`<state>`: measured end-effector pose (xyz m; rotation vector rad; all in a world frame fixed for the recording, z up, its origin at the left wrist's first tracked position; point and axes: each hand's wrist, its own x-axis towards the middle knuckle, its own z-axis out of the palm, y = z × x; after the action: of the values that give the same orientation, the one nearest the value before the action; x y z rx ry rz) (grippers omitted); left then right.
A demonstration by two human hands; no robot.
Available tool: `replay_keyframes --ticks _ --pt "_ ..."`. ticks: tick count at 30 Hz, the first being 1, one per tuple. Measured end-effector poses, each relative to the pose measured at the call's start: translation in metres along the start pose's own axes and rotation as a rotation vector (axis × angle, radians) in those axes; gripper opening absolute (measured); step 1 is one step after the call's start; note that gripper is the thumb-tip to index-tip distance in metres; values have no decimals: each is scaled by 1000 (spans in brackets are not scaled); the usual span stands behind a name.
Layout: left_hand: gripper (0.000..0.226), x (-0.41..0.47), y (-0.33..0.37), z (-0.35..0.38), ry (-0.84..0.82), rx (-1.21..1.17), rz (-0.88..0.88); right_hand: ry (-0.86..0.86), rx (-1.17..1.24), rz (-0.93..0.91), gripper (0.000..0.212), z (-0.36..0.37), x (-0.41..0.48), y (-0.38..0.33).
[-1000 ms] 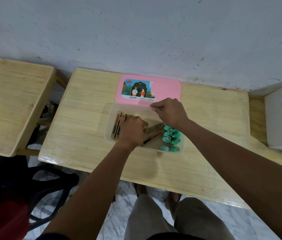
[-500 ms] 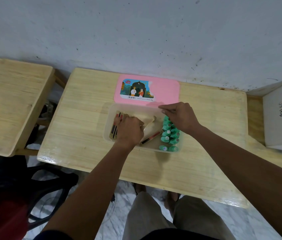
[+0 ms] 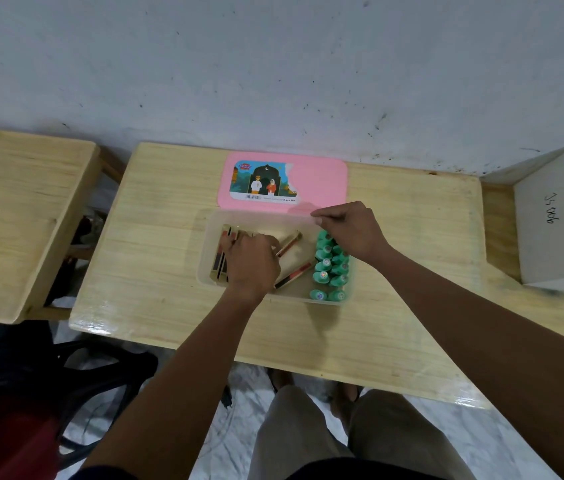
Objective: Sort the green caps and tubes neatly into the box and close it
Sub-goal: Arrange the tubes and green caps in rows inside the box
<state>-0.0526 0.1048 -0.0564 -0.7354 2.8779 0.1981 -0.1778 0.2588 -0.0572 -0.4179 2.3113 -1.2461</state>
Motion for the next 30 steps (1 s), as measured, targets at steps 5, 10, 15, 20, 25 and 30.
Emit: replay_keyframes --ticks 5,10,15,20,25,30 --pt "30 2 -5 3 -42 -165 9 -16 47 64 12 -1 3 1" --pt "31 -3 -4 2 27 -102 6 -21 58 75 12 -2 4 0" --pt "27 -3 -3 2 55 -37 30 -12 47 73 12 -1 4 1" --pt "17 -6 0 -2 30 12 26 -5 30 59 13 -1 3 0" --pt "11 -1 0 -1 -29 60 -2 -9 29 64 13 0 2 -2" --pt "9 -2 2 -2 -34 -30 -87 -10 24 55 14 -1 1 -3"
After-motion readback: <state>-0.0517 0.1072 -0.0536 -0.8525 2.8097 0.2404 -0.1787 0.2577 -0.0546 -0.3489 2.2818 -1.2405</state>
